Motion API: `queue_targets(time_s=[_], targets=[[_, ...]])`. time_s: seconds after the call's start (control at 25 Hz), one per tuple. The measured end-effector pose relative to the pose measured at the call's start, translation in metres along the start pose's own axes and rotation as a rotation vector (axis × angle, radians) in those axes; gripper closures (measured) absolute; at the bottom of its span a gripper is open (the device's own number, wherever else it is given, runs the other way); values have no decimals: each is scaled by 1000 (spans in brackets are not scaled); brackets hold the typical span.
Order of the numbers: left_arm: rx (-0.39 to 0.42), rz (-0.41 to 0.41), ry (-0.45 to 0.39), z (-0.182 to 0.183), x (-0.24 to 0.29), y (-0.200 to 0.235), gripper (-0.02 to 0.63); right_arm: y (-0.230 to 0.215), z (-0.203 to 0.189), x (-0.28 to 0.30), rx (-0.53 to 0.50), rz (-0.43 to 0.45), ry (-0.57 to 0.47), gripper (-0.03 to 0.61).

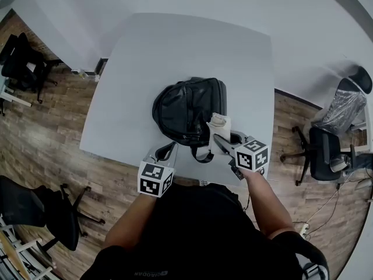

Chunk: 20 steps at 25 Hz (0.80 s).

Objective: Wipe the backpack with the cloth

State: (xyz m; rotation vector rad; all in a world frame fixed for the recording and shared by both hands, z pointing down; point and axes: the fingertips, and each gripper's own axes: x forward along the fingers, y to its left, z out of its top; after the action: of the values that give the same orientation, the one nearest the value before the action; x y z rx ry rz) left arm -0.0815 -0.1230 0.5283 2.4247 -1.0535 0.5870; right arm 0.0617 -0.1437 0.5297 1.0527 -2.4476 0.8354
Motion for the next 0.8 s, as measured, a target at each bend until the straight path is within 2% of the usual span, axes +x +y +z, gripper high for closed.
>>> queue_targets(time_s=[0.8], targets=[[-21, 80, -21, 21, 42, -56, 607, -36, 4, -34, -47, 150, -39, 485]])
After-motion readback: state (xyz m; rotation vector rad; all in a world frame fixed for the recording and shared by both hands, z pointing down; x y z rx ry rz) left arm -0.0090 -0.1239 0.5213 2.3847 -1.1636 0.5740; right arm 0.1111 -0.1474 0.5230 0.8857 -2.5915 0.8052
